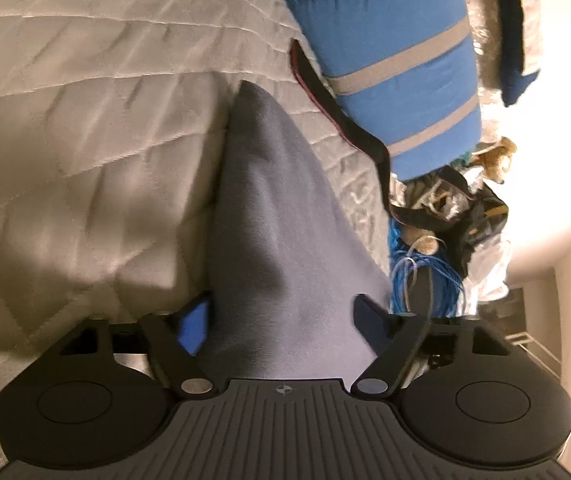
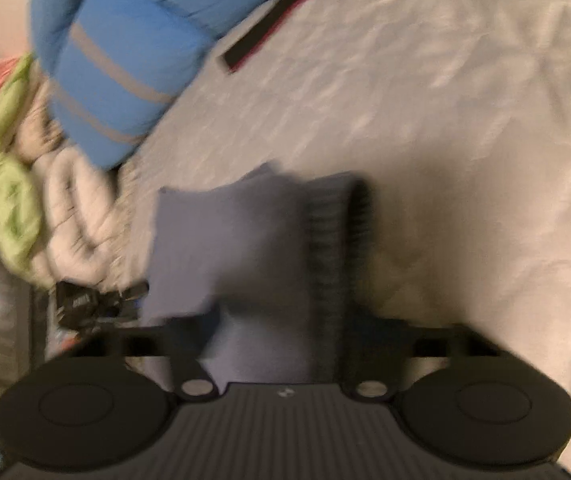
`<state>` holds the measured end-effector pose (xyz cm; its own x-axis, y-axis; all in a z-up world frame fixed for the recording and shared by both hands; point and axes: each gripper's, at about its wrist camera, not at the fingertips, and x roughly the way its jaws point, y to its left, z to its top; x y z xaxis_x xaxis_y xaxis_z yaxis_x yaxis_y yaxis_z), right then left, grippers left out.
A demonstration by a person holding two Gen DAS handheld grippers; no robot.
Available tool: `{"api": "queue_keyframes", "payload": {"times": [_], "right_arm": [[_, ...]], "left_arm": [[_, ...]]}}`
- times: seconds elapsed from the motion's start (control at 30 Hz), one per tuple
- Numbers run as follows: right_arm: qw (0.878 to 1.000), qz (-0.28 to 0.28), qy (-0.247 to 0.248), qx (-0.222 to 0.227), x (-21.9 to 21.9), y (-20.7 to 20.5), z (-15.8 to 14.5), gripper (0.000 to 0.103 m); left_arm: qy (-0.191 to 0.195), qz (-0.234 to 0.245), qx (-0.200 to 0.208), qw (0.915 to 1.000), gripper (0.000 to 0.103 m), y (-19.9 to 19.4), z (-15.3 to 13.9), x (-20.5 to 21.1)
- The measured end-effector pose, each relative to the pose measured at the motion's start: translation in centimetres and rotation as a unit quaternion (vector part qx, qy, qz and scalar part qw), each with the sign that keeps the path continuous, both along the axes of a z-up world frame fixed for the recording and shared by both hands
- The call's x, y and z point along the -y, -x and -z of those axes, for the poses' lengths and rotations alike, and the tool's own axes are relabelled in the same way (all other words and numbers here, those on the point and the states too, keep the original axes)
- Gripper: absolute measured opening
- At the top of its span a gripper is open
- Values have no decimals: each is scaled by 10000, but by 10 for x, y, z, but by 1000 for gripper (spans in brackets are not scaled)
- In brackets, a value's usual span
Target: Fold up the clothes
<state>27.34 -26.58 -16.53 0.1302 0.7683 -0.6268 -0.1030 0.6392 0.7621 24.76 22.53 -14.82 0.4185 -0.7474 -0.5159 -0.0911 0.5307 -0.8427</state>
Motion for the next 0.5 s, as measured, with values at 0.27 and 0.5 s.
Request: {"api": "queue_keyframes", "payload": {"times": [0.27,0.5], "right_arm": [[9982,-214,130,542,-5,5,-22,26],[9963,-293,108,803,-8,7,-38,25]], "left_arm": [[-406,-35,120,9991,15,2,-9,4],[-536,-45,178,9984,14,4,-21,5]]}}
